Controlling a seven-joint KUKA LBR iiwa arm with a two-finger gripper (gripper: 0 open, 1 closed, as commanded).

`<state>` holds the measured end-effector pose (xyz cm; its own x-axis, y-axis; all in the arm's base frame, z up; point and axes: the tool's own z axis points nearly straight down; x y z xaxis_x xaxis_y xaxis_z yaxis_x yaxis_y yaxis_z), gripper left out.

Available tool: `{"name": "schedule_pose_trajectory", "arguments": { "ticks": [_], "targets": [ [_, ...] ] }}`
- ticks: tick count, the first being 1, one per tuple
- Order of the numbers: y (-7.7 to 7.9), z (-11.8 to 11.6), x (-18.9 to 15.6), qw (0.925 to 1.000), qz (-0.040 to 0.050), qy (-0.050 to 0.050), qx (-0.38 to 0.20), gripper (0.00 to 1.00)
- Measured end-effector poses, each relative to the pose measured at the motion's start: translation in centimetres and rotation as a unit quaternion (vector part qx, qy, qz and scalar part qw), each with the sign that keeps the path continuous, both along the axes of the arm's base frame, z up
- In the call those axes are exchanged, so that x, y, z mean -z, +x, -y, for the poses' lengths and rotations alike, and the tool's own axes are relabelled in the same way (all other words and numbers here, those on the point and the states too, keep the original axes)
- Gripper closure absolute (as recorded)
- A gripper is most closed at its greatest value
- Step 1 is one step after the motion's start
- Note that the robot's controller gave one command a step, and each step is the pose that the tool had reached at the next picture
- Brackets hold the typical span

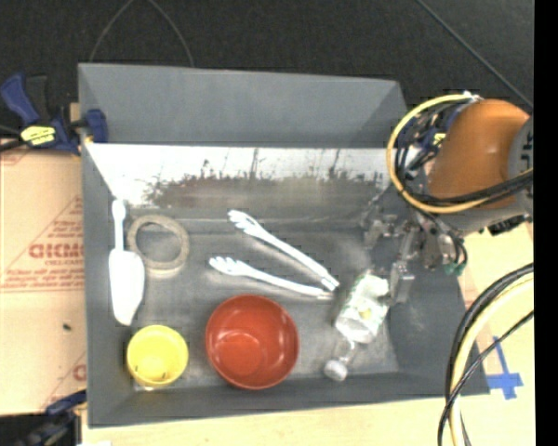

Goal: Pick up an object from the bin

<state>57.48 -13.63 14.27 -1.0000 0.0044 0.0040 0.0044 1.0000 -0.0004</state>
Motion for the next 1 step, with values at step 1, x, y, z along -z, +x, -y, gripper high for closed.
{"name": "schedule_pose_trajectory", "arguments": {
  "ticks": [1],
  "targets": [
    [0.19, -0.07, -0.5, 1.0, 0.0039, -0.001, -0.003, 0.0]
  ]
}}
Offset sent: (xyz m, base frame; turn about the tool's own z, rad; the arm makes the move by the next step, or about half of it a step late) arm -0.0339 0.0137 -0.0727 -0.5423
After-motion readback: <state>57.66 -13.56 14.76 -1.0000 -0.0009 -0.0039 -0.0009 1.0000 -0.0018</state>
